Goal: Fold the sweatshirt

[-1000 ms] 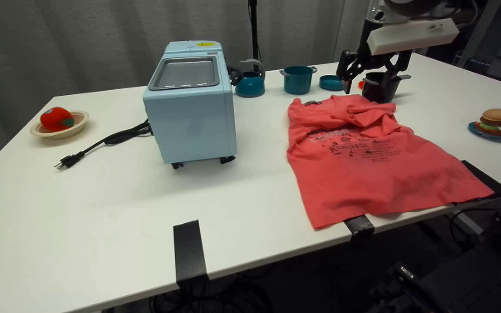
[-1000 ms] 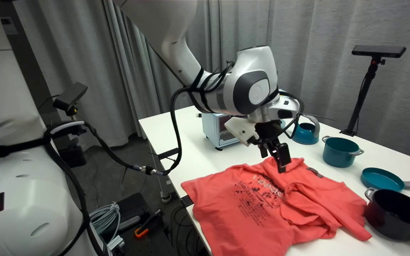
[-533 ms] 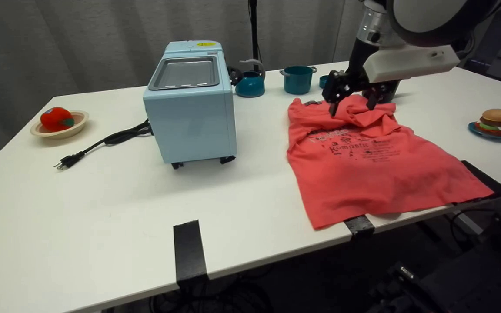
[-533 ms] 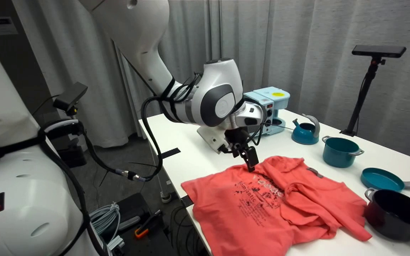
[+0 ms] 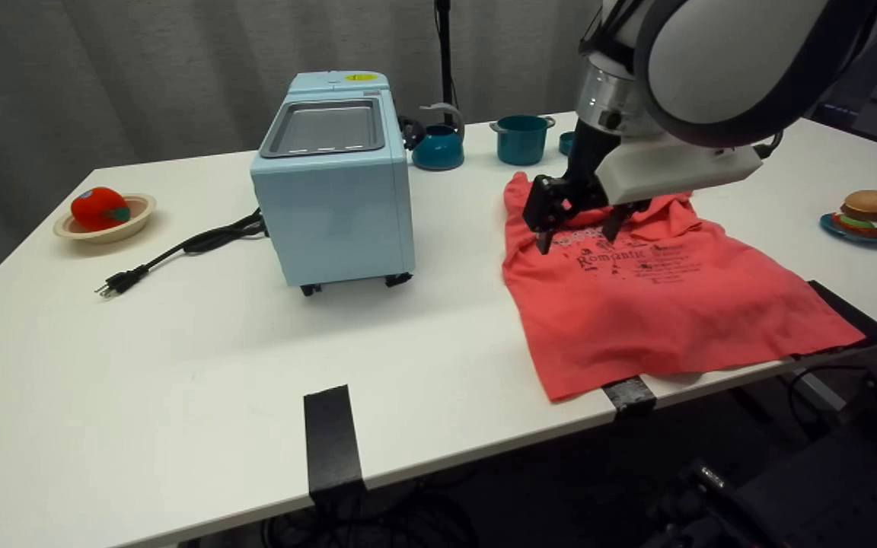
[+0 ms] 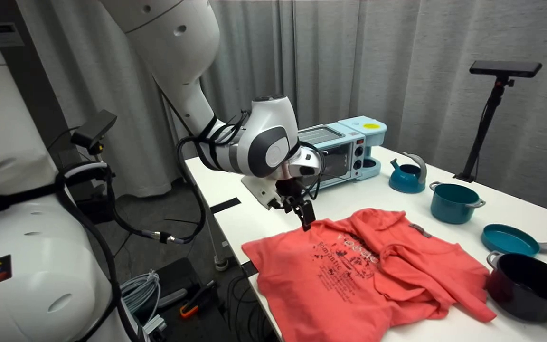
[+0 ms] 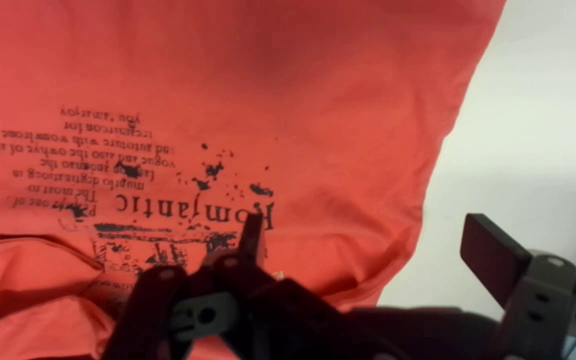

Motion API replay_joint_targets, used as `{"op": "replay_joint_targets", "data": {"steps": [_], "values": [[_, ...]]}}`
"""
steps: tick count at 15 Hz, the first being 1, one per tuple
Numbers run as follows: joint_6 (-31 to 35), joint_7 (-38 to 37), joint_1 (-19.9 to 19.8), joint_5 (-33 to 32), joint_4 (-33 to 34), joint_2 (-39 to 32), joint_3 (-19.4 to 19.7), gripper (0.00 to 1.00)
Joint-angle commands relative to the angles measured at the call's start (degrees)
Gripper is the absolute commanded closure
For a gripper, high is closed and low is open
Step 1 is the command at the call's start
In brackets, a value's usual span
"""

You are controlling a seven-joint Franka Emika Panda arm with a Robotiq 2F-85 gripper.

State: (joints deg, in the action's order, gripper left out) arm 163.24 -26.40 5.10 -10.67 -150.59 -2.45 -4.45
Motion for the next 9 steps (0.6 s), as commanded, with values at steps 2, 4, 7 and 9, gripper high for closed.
{"op": "replay_joint_targets", "data": {"steps": [2,4,7,9], "values": [[2.55,1.92,2.17,2.83,-1.15,-3.19,-1.20,0.00],[2.88,2.12,3.12,3.89,-0.98,-4.81,-1.61,0.00],[3.15,2.43,4.86,5.18,-1.20,-6.56,-2.40,0.00],[2.22,3.67,5.34,5.87,-0.42,-7.31,-2.71,0.00]]}}
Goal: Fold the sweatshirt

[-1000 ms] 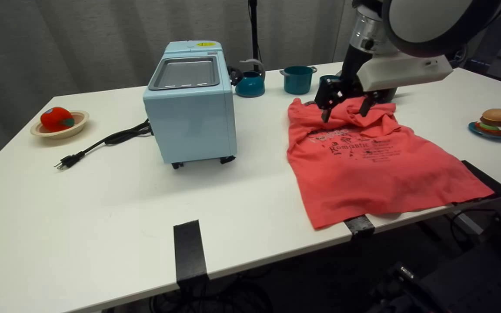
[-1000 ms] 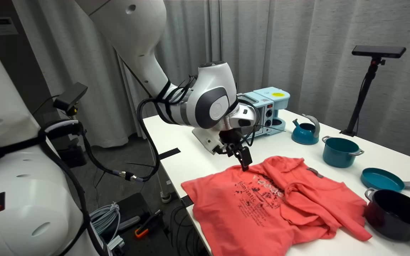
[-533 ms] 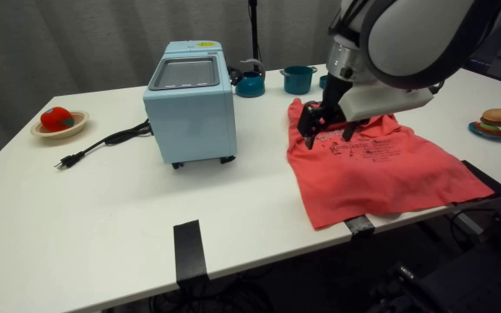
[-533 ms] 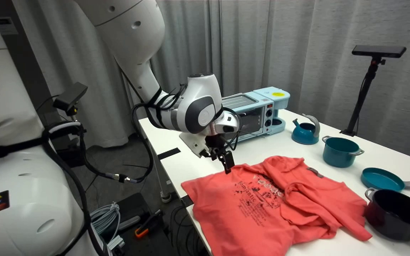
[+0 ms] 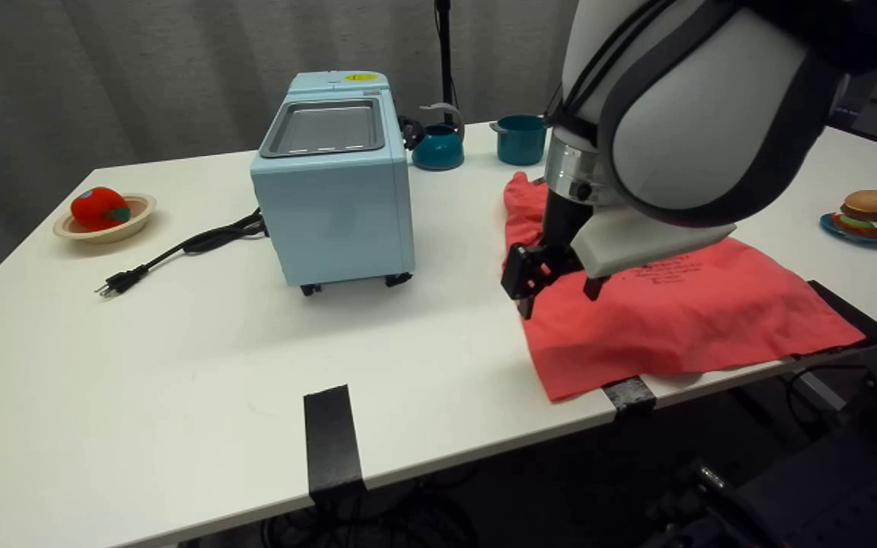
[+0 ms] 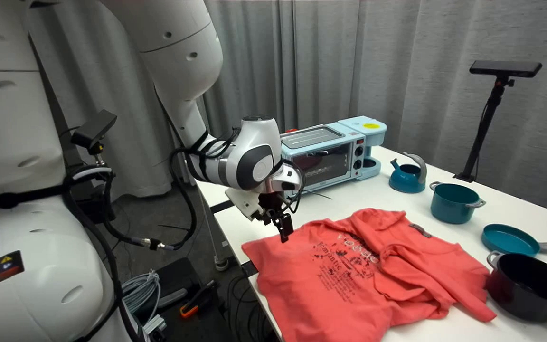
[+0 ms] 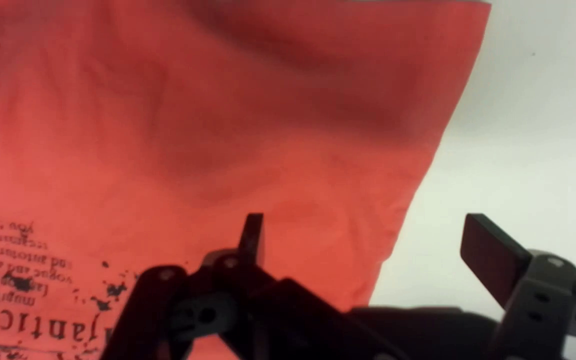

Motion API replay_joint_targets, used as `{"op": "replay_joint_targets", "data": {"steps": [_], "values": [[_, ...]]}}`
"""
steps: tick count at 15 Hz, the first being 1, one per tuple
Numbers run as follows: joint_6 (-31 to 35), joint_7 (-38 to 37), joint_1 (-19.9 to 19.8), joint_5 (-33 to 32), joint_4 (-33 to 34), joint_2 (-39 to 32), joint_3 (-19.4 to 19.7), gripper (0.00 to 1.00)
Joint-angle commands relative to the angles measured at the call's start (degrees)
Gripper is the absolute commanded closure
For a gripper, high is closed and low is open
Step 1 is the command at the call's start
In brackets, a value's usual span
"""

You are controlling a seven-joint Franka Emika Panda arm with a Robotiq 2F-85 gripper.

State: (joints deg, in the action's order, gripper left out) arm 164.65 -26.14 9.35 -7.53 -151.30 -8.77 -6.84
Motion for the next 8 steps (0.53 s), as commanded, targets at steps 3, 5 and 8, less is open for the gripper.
{"op": "replay_joint_targets", "data": {"steps": [3,5,8], "values": [[1.69,2.54,3.08,1.21,-0.11,-2.49,0.24,0.00],[1.26,2.75,3.62,1.05,0.48,-3.64,0.61,0.00],[-0.40,4.89,2.82,2.09,2.36,-4.93,0.83,0.00]]}}
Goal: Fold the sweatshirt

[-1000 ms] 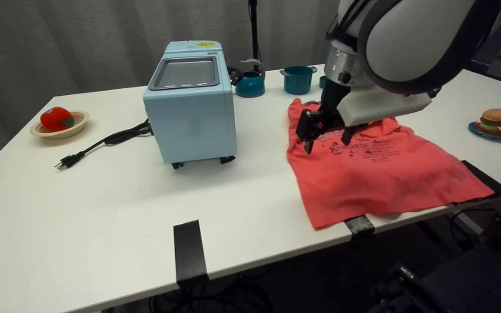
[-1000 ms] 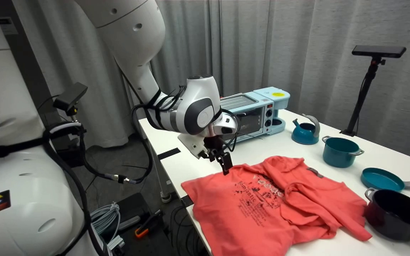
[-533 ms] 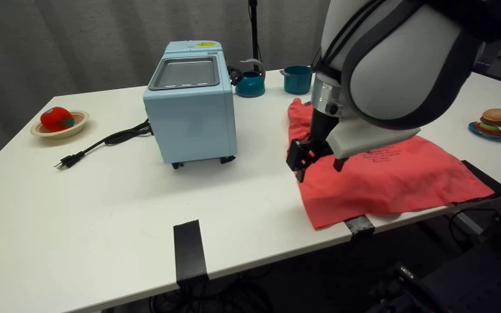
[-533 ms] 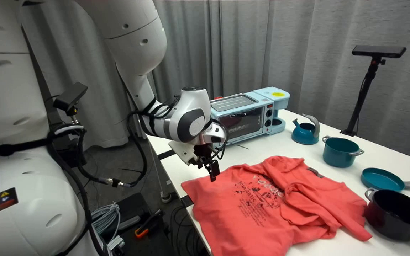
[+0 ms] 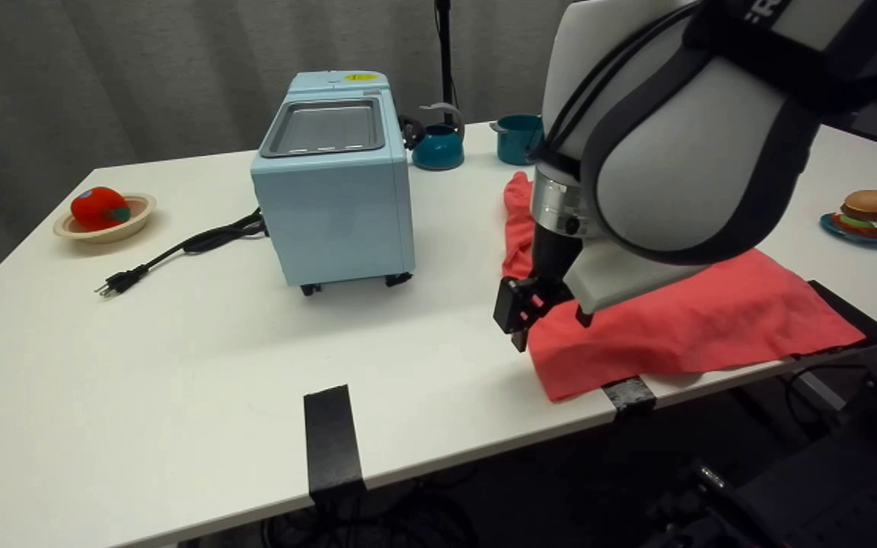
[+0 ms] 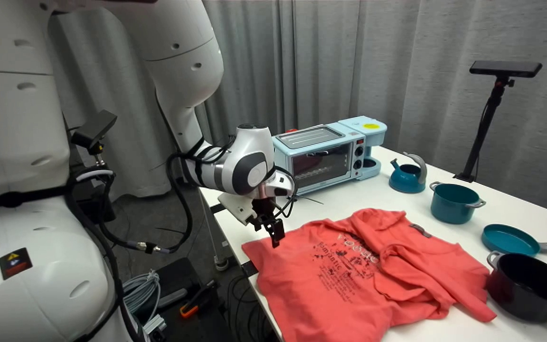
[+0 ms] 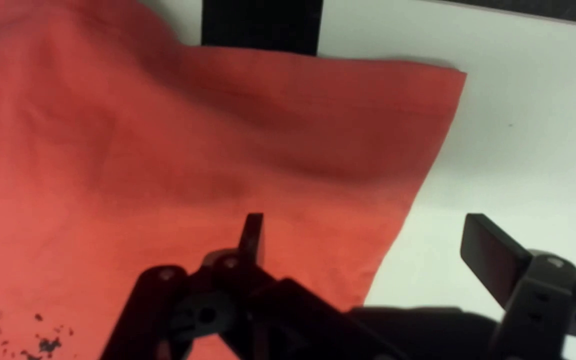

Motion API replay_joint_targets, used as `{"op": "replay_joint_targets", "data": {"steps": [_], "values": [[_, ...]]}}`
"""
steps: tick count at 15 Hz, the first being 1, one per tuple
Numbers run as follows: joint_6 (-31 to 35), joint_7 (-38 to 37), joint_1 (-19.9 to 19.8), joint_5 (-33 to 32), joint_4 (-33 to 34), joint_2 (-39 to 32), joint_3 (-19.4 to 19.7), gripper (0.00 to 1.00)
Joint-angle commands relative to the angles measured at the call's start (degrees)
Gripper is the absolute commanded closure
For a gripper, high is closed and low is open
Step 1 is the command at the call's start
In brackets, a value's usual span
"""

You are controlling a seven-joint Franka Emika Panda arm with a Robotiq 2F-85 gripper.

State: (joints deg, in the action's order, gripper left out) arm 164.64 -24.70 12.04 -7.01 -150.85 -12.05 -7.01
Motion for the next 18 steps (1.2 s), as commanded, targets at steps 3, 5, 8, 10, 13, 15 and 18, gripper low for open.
{"op": "replay_joint_targets", "data": {"steps": [3,5,8,10,13,15,18], "values": [[-0.98,3.65,0.46,1.54,2.72,-2.24,1.76,0.21],[-1.37,3.30,0.74,1.35,3.13,-2.53,2.26,0.30],[-2.00,2.56,1.23,0.72,3.58,-2.81,3.21,0.56],[-2.40,1.90,1.66,0.07,3.77,-2.82,4.00,0.51],[-2.51,0.82,2.48,-0.82,3.84,-2.80,5.40,0.78],[-2.36,0.32,2.96,-0.95,3.87,-2.86,6.09,0.95],[-2.17,-0.58,3.67,-1.12,3.89,-2.90,6.97,1.00]]}}
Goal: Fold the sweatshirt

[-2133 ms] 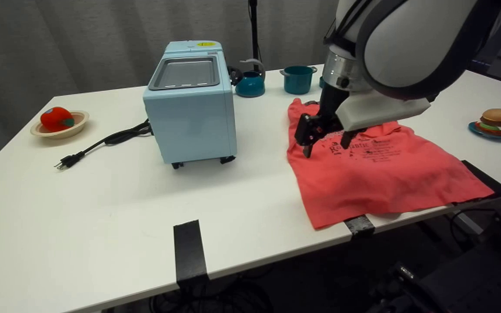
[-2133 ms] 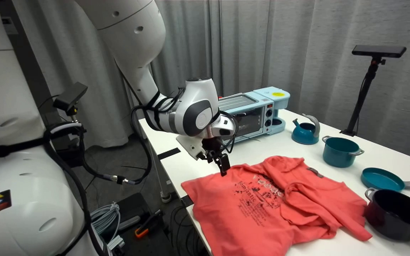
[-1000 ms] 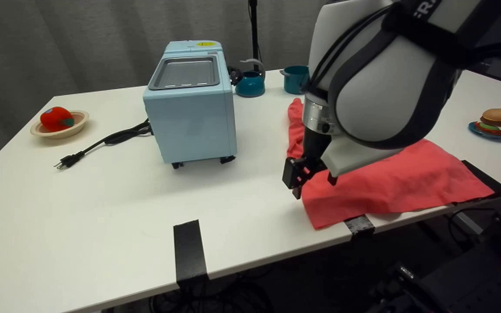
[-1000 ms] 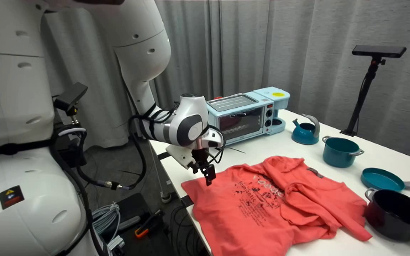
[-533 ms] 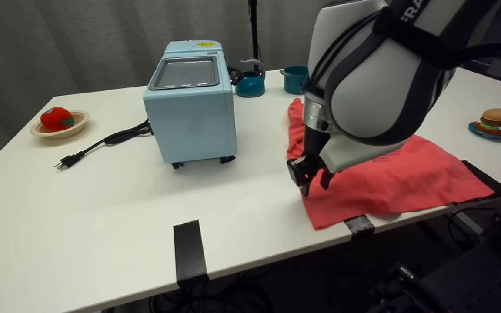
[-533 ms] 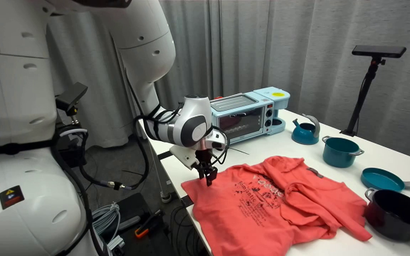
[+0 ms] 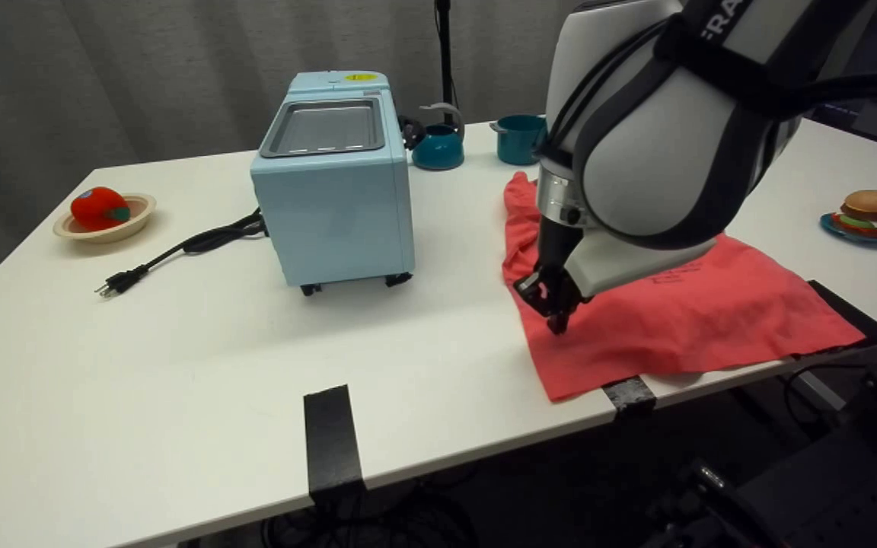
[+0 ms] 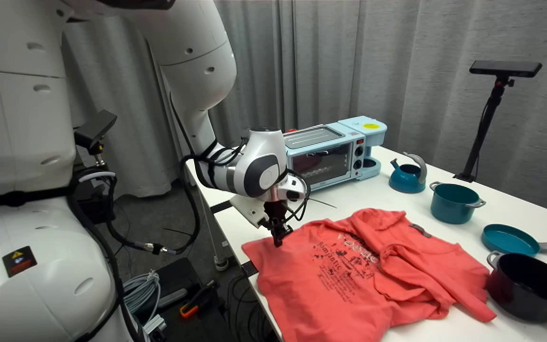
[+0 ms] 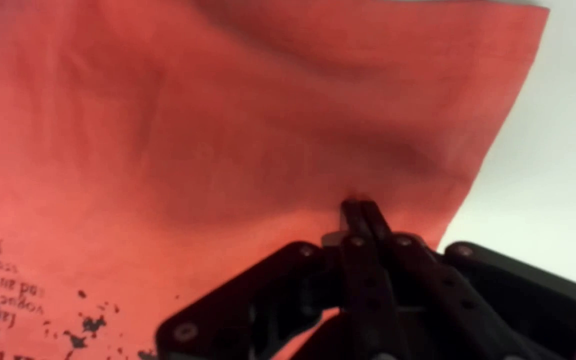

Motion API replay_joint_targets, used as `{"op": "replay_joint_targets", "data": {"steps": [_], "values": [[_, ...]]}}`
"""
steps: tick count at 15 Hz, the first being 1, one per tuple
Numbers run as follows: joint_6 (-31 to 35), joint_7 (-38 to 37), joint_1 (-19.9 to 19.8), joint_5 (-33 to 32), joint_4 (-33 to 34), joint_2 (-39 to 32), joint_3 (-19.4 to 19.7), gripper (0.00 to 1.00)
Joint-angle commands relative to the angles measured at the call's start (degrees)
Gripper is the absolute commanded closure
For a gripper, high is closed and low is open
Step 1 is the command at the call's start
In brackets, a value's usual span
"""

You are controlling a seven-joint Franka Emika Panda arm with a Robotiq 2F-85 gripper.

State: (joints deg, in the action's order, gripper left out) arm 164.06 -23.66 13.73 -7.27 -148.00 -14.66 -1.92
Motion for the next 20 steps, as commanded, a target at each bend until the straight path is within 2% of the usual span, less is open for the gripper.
{"op": "replay_joint_targets", "data": {"steps": [1,3,4,5,15,16,17,18,20], "values": [[-1.67,-2.08,2.31,-1.15,1.07,-0.28,2.31,1.00],[-1.91,-2.84,2.94,-1.65,1.12,-0.25,3.05,1.00],[-1.83,-3.33,3.36,-2.05,1.14,-0.27,3.55,0.74],[-1.68,-3.20,3.34,-1.80,1.14,-0.34,3.49,0.73],[-0.89,-1.33,2.65,-0.44,1.33,-0.56,2.37,0.00],[-1.26,-1.49,2.75,-0.52,1.40,-0.54,2.47,0.00],[-0.13,-1.17,2.30,-0.05,0.62,-0.15,2.33,0.09],[-0.13,-1.16,2.32,-0.04,0.66,-0.24,2.34,0.01],[-0.13,-1.15,2.34,-0.03,0.70,-0.35,2.35,0.00]]}}
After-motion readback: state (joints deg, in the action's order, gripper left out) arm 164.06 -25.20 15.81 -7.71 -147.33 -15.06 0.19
